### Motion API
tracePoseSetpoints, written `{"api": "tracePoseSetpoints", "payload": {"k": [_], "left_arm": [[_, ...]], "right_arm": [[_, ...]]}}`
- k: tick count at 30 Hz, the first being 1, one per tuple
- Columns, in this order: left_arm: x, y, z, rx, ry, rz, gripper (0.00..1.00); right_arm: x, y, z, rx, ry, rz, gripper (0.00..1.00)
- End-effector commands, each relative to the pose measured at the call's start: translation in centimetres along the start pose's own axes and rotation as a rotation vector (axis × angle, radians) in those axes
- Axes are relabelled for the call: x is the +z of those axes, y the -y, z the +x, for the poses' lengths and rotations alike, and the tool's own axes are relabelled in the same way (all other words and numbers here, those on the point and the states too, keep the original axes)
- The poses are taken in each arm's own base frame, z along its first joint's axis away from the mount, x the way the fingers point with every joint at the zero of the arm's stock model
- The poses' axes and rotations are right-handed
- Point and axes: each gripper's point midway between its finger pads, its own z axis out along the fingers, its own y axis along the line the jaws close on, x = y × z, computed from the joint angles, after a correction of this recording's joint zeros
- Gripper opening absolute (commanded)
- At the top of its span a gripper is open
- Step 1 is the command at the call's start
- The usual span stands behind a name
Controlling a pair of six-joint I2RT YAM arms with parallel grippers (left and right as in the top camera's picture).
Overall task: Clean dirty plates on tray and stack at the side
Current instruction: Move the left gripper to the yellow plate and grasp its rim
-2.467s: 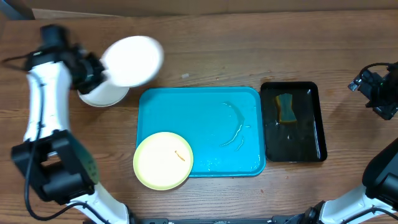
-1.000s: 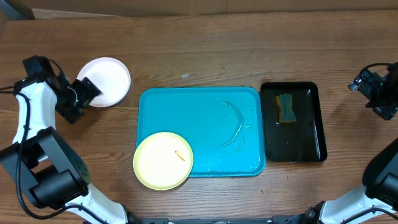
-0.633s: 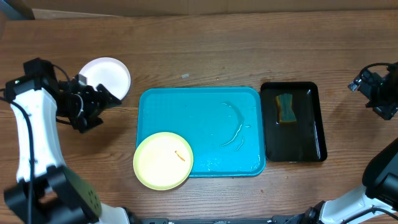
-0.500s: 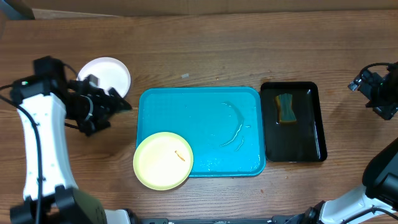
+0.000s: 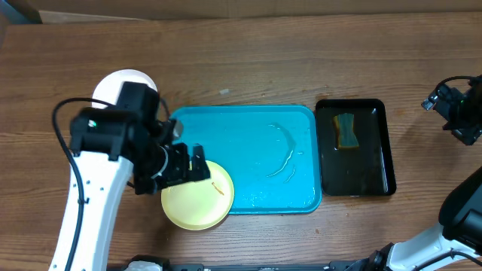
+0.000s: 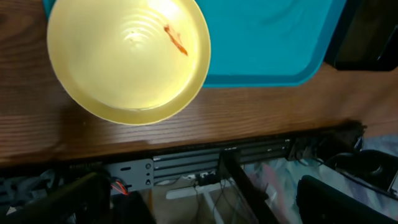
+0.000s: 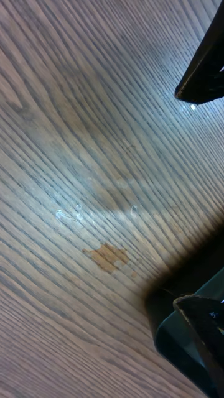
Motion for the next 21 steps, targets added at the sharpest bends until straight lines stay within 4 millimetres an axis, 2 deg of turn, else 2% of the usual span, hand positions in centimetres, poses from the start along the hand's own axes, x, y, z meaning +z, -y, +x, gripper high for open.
{"api": "tracePoseSetpoints", "payload": {"k": [1, 2, 5, 8, 12, 14, 15, 21], "left_arm": [[0.4, -0.7, 0.5, -0.060, -0.010, -0.055, 1.00], [0.7, -1.3, 0.7, -0.094, -0.020, -0.087, 1.00], [2.2, -3.6, 2.0, -0.223, -0.075, -0.190, 0.91], [4.6, -5.1, 3.7, -0.304, -0.161, -0.235, 0.81], [7.4, -7.1, 5.1, -0.407, -0.219, -0.302, 0.59], [8.5, -8.8, 5.8, -0.502, -0.217, -0.382, 0.47], [8.9, -9.2, 6.1, -0.544, -0.213, -0.407, 0.45], [10.7, -10.5, 6.2, -0.639, -0.179, -0.445, 0.51]], "right_arm": [[-0.7, -0.2, -0.7, 0.002, 0.027, -0.005, 1.00], [-0.7, -0.2, -0.7, 0.002, 0.027, -0.005, 1.00], [-0.7, -0.2, -0.7, 0.002, 0.027, -0.005, 1.00], [-0.7, -0.2, -0.7, 0.002, 0.027, -0.005, 1.00], [-0.7, -0.2, -0.7, 0.002, 0.027, -0.005, 1.00], [-0.7, -0.2, -0.7, 0.002, 0.027, -0.005, 1.00], [-0.7, -0.2, -0.7, 0.002, 0.027, -0.005, 1.00], [-0.7, -0.2, -0.7, 0.002, 0.027, -0.005, 1.00]]}}
